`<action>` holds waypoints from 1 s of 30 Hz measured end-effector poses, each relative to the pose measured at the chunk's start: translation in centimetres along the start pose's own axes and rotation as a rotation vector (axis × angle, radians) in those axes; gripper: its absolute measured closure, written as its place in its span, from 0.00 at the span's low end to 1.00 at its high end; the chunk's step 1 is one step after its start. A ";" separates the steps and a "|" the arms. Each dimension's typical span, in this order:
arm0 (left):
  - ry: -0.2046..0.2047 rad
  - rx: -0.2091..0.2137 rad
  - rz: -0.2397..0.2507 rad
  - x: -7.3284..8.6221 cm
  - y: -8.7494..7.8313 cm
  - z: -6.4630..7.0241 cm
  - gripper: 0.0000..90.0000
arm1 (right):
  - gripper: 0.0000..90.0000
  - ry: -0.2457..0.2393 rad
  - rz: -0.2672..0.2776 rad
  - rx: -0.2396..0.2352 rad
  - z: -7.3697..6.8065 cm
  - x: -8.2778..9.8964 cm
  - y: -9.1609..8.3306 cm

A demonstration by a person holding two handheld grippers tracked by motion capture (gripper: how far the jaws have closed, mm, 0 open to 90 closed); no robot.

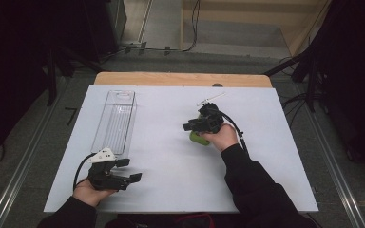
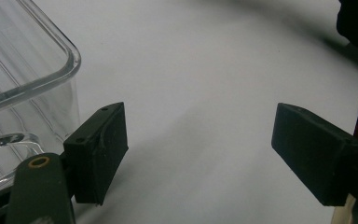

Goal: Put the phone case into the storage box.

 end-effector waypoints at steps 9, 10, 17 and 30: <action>0.000 0.000 -0.001 0.0 -0.1 0.0 0.21 | 0.98 -0.002 -0.040 0.000 0.3 0.8 1.3; 0.000 0.000 -0.001 0.0 -0.1 0.0 0.21 | 0.98 -0.003 -0.045 0.003 0.3 0.9 1.4; 0.000 0.001 0.000 0.0 0.0 0.0 0.21 | 0.98 0.009 -0.067 0.028 0.5 1.5 2.1; -0.001 0.001 0.001 0.0 -0.1 0.0 0.21 | 0.98 0.018 -0.107 0.044 0.7 2.1 2.4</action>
Point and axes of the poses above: each handheld gripper's, and its own axes: y roughly forward along the jaws, x roughly out of its underside, z roughly to its right, the point moved 1 cm from there along y, roughly forward along the jaws, and after that the axes turned 12 degrees about z, right-handed, at the moved point
